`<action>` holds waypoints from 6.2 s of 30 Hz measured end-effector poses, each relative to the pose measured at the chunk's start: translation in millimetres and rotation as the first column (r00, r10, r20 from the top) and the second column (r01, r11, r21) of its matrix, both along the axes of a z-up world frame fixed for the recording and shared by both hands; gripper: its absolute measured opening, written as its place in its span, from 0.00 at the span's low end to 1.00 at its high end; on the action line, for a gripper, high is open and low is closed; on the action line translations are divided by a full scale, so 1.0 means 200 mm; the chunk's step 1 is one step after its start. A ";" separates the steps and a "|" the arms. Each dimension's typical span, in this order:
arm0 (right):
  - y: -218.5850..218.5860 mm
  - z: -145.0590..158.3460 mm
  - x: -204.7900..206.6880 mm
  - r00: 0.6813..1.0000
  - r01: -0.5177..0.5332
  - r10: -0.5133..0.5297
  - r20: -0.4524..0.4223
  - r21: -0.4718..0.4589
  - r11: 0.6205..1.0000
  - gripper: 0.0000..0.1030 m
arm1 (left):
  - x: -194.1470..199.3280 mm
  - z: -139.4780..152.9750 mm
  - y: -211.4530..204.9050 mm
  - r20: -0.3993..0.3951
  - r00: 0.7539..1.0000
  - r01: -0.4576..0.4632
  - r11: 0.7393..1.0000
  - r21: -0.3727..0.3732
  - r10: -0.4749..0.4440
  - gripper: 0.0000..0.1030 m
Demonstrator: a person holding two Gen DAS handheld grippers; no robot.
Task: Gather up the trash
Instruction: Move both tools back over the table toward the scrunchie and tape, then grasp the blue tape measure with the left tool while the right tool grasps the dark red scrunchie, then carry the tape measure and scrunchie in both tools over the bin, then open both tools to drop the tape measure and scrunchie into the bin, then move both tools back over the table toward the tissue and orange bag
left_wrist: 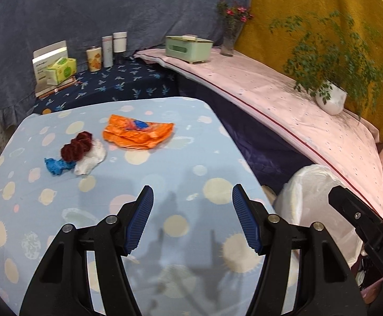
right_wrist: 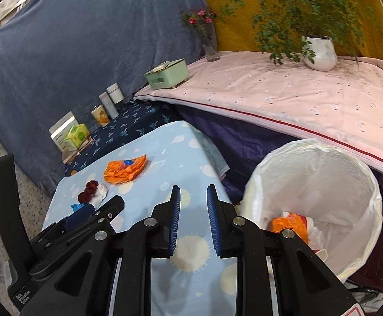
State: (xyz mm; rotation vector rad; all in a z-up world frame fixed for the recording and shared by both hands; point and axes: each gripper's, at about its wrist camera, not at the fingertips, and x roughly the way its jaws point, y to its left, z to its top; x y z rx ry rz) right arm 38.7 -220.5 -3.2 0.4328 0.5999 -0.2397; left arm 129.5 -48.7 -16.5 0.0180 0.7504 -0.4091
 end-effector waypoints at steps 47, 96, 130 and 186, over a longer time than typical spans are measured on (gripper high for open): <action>1.07 -0.47 1.32 0.911 -0.364 0.374 -0.171 0.089 0.927 0.19 | 0.81 -0.41 1.10 -0.132 0.955 -0.269 0.963 -0.017 0.264 0.68; 0.39 0.19 0.48 0.977 -0.174 0.166 0.135 0.048 0.984 0.13 | 0.28 0.20 0.38 0.062 0.996 -0.063 0.996 -0.063 0.067 0.28; -0.46 0.03 -0.19 0.979 0.138 -0.158 0.125 0.161 0.977 0.13 | -0.25 0.18 -0.56 0.013 0.963 0.268 0.963 -0.032 -0.268 0.29; -0.09 -0.09 0.04 0.999 0.031 -0.031 -0.016 0.019 0.999 0.31 | 0.01 -0.09 -0.06 -0.079 0.997 0.023 0.999 -0.035 -0.026 0.64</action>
